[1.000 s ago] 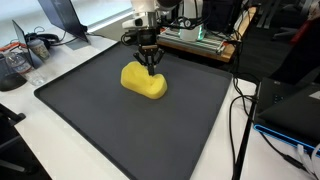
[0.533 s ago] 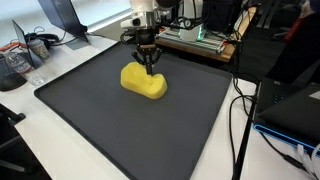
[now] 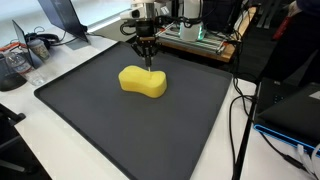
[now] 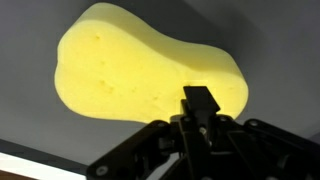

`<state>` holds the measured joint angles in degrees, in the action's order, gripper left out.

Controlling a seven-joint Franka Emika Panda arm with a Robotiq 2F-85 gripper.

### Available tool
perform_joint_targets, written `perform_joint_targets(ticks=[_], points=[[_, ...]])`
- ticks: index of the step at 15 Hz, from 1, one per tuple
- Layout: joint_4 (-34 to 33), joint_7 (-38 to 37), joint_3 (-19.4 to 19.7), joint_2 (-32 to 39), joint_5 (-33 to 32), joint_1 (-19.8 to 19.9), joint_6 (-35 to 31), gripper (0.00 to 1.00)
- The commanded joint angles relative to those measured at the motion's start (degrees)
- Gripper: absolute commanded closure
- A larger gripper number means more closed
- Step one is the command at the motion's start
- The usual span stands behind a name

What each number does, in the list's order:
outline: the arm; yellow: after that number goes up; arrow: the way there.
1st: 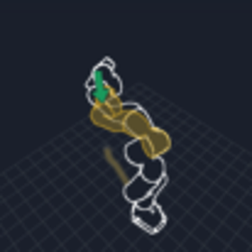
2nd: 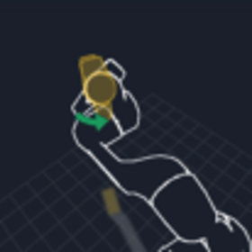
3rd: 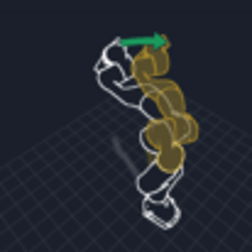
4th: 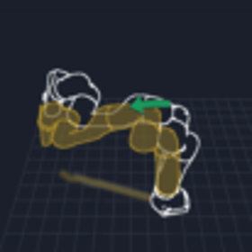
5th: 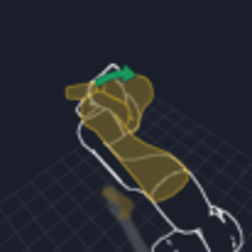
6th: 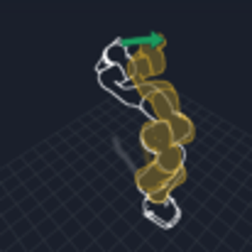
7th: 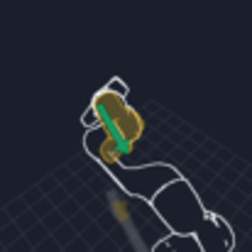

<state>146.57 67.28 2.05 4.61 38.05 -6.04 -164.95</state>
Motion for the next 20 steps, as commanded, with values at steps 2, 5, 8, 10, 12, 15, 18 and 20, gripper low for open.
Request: perform_joint_targets(ticks=[2, 5, 8, 10, 12, 15, 18, 20], points=[[5.7, -13.33, 2.99, -7.8, -18.3, 0.21, 3.62, 0.97], [6.07, -20.75, 0.14, -12.52, -28.73, 2.99, 8.24, 0.97], [4.55, -25.98, -1.29, -15.89, -34.63, 2.21, 14.6, 0.97], [2.96, -29.68, -2.77, -17.21, -37.42, 1.48, 18.88, 0.97], [1.12, -35.05, -4.65, -17.54, -40.45, 1.08, 21.27, 0.97], [-2.5, -44.75, -7.61, -15.71, -45.49, 0.74, 21.8, 0.97], [-6.4, -56.17, -10.53, -12.68, -52.96, 1.78, 22.49, 0.97], [-9.41, -64.15, -11.84, -10.04, -58.58, 2.15, 24.47, 0.97]])
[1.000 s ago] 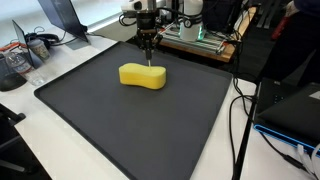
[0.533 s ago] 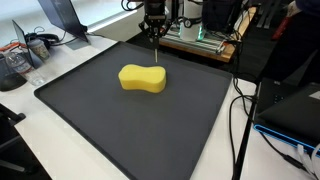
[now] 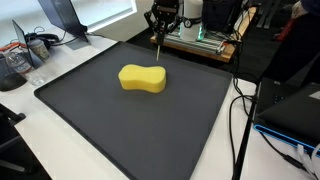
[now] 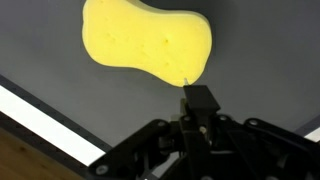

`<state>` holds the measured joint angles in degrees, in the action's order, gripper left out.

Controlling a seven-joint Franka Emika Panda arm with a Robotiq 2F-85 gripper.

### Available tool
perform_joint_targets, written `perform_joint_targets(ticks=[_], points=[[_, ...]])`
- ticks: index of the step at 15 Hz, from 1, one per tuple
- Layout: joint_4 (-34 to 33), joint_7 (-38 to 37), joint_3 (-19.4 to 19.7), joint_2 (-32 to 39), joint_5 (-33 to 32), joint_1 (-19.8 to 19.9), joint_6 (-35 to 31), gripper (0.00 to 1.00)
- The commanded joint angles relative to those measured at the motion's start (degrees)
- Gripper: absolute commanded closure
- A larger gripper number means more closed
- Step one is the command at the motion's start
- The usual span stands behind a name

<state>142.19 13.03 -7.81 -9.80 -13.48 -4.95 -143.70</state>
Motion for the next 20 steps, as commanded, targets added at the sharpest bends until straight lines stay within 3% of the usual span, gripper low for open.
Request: perform_joint_targets(ticks=[1, 9, 20], points=[[-6.76, -13.78, -2.38, 6.02, -9.66, 1.01, 4.63, 0.97], [-18.94, -29.68, -1.72, 18.56, -18.73, -3.92, 19.51, 0.97], [-26.58, -45.82, -1.08, 28.41, -30.86, -12.83, 32.69, 0.97]])
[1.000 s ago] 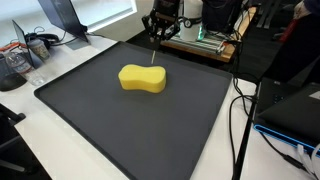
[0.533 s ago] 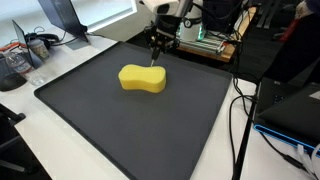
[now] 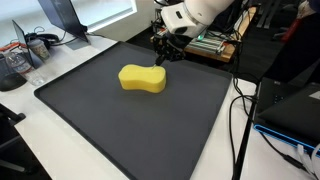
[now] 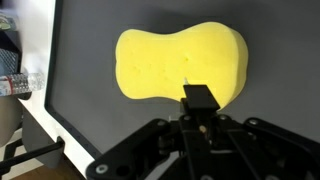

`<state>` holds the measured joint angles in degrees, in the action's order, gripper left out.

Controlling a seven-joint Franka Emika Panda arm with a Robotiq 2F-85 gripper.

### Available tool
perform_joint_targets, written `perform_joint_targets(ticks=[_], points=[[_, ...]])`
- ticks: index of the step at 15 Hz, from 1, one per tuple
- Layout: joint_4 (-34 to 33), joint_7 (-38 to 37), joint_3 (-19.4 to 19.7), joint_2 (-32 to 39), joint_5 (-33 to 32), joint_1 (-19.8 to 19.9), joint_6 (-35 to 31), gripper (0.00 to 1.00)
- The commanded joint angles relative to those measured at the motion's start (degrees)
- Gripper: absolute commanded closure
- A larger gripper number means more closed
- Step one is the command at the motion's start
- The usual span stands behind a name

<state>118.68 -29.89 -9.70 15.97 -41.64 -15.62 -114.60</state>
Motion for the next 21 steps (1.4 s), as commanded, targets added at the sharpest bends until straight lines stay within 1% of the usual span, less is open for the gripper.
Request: perform_joint_targets(ticks=[1, 6, 11, 14, 16, 17, 21], points=[[-3.66, -2.73, 0.69, 3.26, -2.53, -2.35, 4.21, 0.97], [-7.29, 1.51, 0.97, 4.52, 0.77, -1.02, 3.37, 0.97], [-11.33, 7.88, 2.33, 4.43, 5.8, 1.87, 2.77, 0.97], [-12.71, 13.64, 2.99, 3.91, 11.18, 4.37, 1.24, 0.97], [-13.08, 17.74, 3.48, 3.75, 15.63, 6.22, -0.52, 0.97], [-13.45, 20.32, 3.62, 3.92, 18.88, 7.37, -0.76, 0.97], [-15.94, 24.95, 4.96, 5.07, 26.41, 9.86, 1.69, 0.97]])
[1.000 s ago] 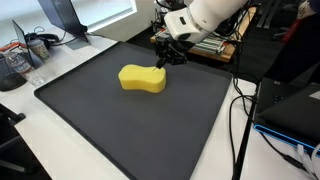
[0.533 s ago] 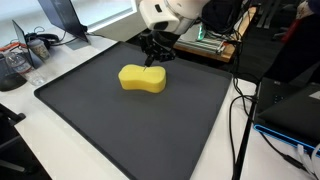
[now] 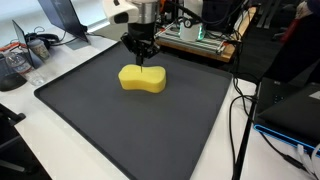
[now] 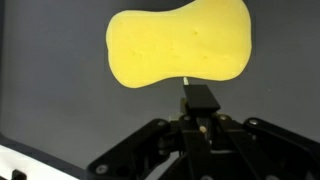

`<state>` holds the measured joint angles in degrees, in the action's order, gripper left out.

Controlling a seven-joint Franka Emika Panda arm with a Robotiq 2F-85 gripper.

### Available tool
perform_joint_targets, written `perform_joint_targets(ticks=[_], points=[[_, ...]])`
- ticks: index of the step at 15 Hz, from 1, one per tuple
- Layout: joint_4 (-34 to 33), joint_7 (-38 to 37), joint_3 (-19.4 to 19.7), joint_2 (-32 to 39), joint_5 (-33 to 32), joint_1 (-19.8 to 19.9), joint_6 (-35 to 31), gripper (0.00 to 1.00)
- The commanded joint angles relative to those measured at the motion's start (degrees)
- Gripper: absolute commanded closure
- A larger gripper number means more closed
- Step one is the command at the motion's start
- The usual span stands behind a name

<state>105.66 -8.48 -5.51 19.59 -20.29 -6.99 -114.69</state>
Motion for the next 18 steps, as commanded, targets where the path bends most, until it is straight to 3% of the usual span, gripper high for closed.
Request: perform_joint_targets(ticks=[1, 12, 18], points=[[-3.81, 4.55, 1.0, 1.89, 6.62, 1.73, 2.49, 0.97], [-13.84, 9.72, 2.51, 8.85, 18.11, 5.73, 12.09, 0.97], [-14.73, 18.63, 2.79, 9.12, 24.28, 11.0, 13.17, 0.97]])
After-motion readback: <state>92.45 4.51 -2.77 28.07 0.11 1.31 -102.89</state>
